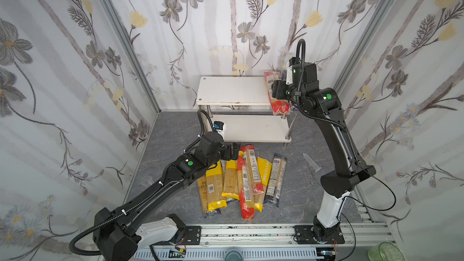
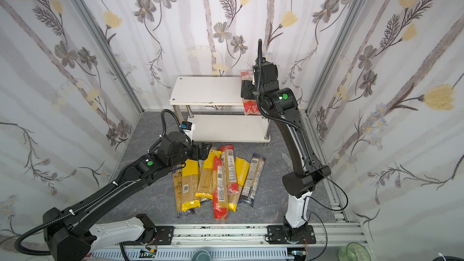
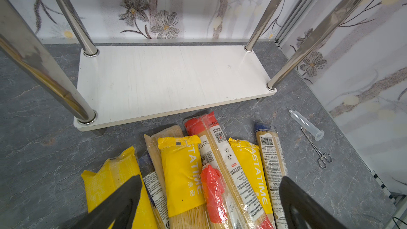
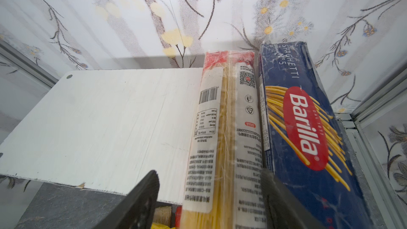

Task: Arrange pasta packages on shelves
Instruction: Place the pasta bag on the shelf.

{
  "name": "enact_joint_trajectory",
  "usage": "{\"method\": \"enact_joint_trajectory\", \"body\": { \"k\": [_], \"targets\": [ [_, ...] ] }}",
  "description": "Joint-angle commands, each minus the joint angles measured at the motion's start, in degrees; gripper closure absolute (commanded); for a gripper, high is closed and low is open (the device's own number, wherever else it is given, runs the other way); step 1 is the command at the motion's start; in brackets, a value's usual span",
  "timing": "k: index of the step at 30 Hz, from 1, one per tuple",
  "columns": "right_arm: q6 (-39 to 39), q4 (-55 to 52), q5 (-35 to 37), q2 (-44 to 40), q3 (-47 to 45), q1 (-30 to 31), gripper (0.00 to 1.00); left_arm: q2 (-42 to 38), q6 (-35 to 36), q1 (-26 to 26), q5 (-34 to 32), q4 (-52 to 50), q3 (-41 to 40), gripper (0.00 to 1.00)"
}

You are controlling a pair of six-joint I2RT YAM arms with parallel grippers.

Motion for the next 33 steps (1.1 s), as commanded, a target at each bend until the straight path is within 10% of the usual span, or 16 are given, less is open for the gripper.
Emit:
{"method": "enact_joint_trajectory", "body": {
  "k": [1,12,22,33],
  "targets": [
    [-1.6,0.4,3.7,-2.5,0.3,2.1,0.24,-0.2,-0.5,0.1,0.7,1.2,-0.4,0.0],
    [3.6,-2.4,16.7,-19.0,-23.5,19.7,0.21,-3.3,-5.1,-0.1,1.2,1.4,-5.7,0.0],
    [20.0,13.8,8.6,-45.2,-67.5,31.7,0.16,-17.4,-10.9,-0.1,-0.1,1.1,-16.8,0.0],
    [29.4,29.7,1.4,-44.0,-88.1,42.3,0.15,-22.5,-17.2,-0.1,3.3,-0.1,-22.7,0.0]
  ]
}}
